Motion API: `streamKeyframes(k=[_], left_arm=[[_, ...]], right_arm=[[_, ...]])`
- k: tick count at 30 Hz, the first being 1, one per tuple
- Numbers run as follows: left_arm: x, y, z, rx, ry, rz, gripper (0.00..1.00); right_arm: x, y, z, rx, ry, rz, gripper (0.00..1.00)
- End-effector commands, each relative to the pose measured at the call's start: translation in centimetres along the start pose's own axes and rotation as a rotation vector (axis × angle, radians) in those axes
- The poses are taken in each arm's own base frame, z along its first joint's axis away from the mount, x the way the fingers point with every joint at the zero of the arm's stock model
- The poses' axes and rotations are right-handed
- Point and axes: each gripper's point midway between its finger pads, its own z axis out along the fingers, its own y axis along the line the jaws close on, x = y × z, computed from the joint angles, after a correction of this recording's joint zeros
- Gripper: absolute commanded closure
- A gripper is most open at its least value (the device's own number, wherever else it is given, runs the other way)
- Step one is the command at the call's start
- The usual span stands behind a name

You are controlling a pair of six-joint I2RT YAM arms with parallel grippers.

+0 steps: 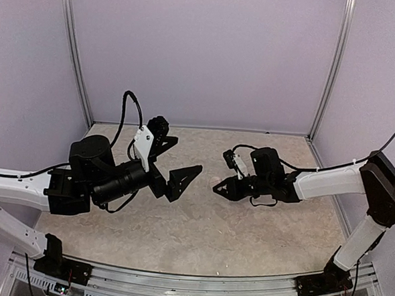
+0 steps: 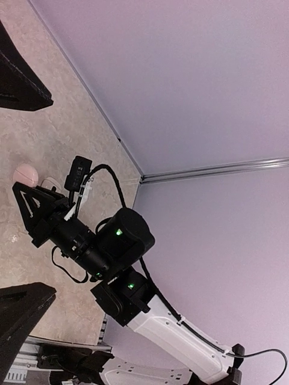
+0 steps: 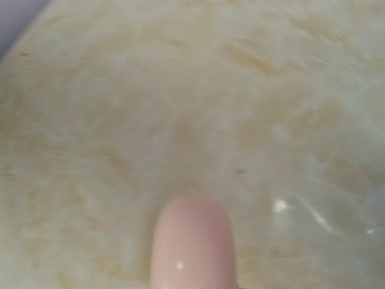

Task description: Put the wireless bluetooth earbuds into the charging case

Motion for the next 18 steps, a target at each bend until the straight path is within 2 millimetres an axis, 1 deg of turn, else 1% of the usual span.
streamKeyframes(k=[1,8,12,14,18], left_arm=[[-0.5,1.0,-0.5,-0.039,-0.029,-0.027,0.01],[0.1,1.4,-0.7,-0.058,-0.023,-0.031,0.01],[0.7,1.6,-0.7,-0.071,-0.007,-0.03,0.01],[0.9,1.6,-0.7,-0.074,-0.001,-0.027,0.01],[1.1,1.7,-0.7,-0.079,0.005,-0.024,0.01]], right_arm=[[0.0,-3.1,1.7,0.07,0.025,0.032,0.94],[0.6,-5.9,4.1,0.121,0.058,0.051,0.88],[0.9,-7.2,4.9,0.145,0.071,0.063,0.86],[1.5,-7.8,5.2,0.161,0.086,0.067,0.85],[2.3,-8.6,5.2,0.196,0.101,0.078,0.8]])
